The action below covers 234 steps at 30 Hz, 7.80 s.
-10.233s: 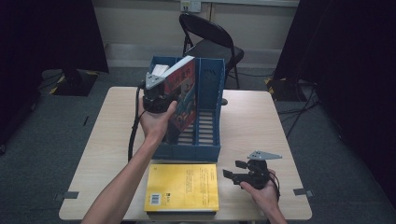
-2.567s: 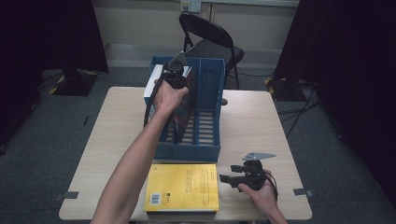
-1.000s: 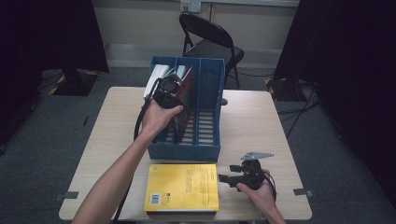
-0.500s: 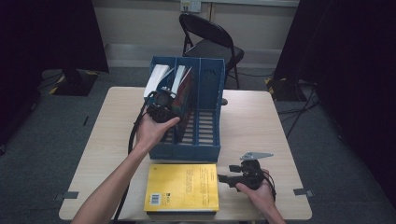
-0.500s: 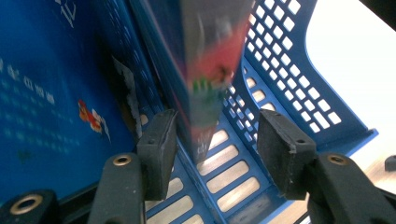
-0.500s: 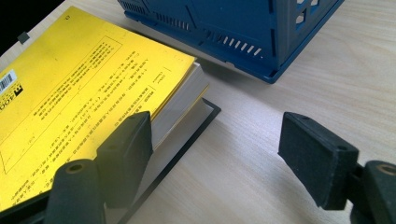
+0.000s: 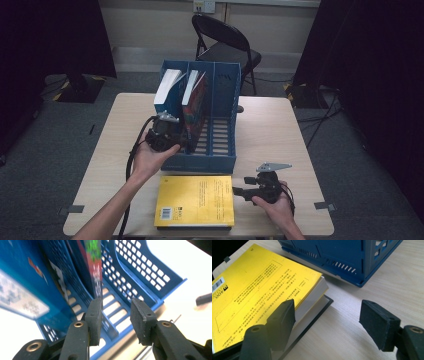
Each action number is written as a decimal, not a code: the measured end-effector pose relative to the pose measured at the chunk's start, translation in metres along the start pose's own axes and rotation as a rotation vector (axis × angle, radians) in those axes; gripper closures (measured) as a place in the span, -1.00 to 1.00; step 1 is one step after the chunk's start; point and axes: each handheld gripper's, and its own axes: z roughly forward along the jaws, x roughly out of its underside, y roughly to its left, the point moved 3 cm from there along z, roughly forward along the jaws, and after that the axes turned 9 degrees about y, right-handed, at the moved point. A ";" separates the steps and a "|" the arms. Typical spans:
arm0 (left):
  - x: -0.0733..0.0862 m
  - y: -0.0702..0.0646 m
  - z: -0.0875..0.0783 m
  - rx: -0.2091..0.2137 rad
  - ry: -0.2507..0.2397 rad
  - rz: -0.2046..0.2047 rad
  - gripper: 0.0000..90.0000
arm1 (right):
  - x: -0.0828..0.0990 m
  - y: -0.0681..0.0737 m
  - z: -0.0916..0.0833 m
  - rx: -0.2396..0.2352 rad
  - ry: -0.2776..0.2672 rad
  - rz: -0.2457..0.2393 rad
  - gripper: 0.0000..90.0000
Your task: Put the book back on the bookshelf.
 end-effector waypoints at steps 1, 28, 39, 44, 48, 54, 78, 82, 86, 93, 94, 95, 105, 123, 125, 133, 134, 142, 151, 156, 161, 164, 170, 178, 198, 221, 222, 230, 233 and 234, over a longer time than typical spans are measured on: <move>0.004 0.000 0.000 -0.006 0.009 0.002 0.36 | 0.000 0.001 -0.001 -0.002 -0.003 -0.002 -0.35; 0.090 -0.022 0.033 0.105 0.080 0.075 0.27 | -0.006 0.032 0.008 -0.012 0.026 -0.107 0.26; 0.104 -0.016 0.031 0.193 0.030 0.051 0.32 | -0.019 0.032 0.017 0.003 0.021 -0.104 0.40; 0.113 -0.019 0.028 0.210 0.001 0.044 0.34 | -0.027 0.033 0.024 -0.001 0.029 -0.119 0.43; 0.118 -0.027 0.023 0.168 -0.008 0.072 0.34 | -0.036 0.035 0.032 0.000 0.030 -0.145 0.45; 0.127 -0.028 0.019 0.232 0.013 0.024 0.24 | -0.048 0.043 0.046 -0.002 0.024 -0.179 0.45; 0.120 -0.028 0.025 0.224 -0.002 0.044 0.24 | 0.017 0.063 0.001 -0.009 0.029 -0.186 0.18; 0.119 -0.029 0.026 0.217 -0.005 0.045 0.24 | 0.019 0.068 0.003 -0.038 0.036 -0.208 0.15; 0.119 -0.028 0.027 0.223 -0.010 0.038 0.24 | 0.024 0.071 0.001 -0.041 0.039 -0.217 0.06; 0.121 -0.033 0.026 0.219 -0.015 0.031 0.29 | 0.032 0.071 0.002 -0.026 0.070 -0.226 -0.06; 0.122 -0.032 0.025 0.216 -0.010 0.035 0.29 | 0.032 0.070 0.003 -0.031 0.075 -0.221 -0.05; 0.123 -0.032 0.024 0.216 -0.009 0.028 0.29 | 0.031 0.068 0.004 -0.033 0.069 -0.219 -0.03; 0.139 -0.031 0.010 0.193 0.017 -0.004 0.28 | 0.010 0.057 0.014 0.030 0.035 -0.202 0.17; 0.147 -0.022 0.003 0.192 -0.006 -0.017 0.31 | -0.005 0.068 0.027 0.037 0.015 -0.207 0.46; 0.143 -0.020 0.007 0.215 -0.019 -0.026 0.42 | -0.003 0.073 0.027 0.049 0.015 -0.219 0.47; 0.151 -0.021 0.004 0.227 -0.027 -0.033 0.44 | -0.008 0.069 0.032 0.037 0.013 -0.194 0.47; 0.152 -0.021 0.003 0.227 -0.025 -0.033 0.43 | -0.009 0.069 0.033 0.043 0.011 -0.195 0.47; 0.156 -0.027 -0.001 0.212 -0.009 -0.045 0.42 | -0.024 0.062 0.039 0.074 0.018 -0.200 0.50; 0.158 -0.020 -0.001 0.269 -0.014 -0.082 0.40 | -0.030 0.059 0.045 0.094 0.014 -0.197 0.50; 0.155 -0.017 0.003 0.239 0.002 -0.122 0.10 | -0.025 0.061 0.044 0.085 0.020 -0.197 0.44; 0.150 -0.015 0.007 0.223 -0.013 -0.138 0.05 | -0.023 0.062 0.043 0.076 0.022 -0.195 0.41; 0.147 -0.013 0.010 0.242 -0.009 -0.132 0.04 | -0.023 0.062 0.042 0.072 0.022 -0.196 0.40; 0.142 -0.008 0.012 0.257 0.015 -0.146 0.03 | -0.023 0.063 0.041 0.067 0.026 -0.198 0.40; 0.136 -0.009 0.017 0.222 -0.001 -0.122 -0.02 | -0.020 0.064 0.041 0.056 0.027 -0.197 0.37; 0.134 -0.013 0.016 0.218 -0.004 -0.144 -0.11 | -0.026 0.073 0.046 -0.035 0.010 -0.222 0.12; 0.130 -0.013 0.015 0.395 -0.036 -0.204 0.07 | -0.025 0.073 0.047 -0.044 0.008 -0.216 0.12; 0.129 -0.012 0.016 0.401 -0.037 -0.206 0.06 | -0.025 0.073 0.047 -0.046 0.008 -0.215 0.12; 0.117 -0.011 0.028 0.449 -0.016 -0.188 0.37 | -0.026 0.073 0.047 -0.044 0.009 -0.216 0.12; 0.115 -0.014 0.031 0.464 -0.024 -0.181 0.43 | -0.026 0.073 0.047 -0.045 0.009 -0.217 0.12; 0.114 -0.015 0.032 0.466 -0.020 -0.173 0.43 | -0.025 0.073 0.047 -0.045 0.008 -0.217 0.12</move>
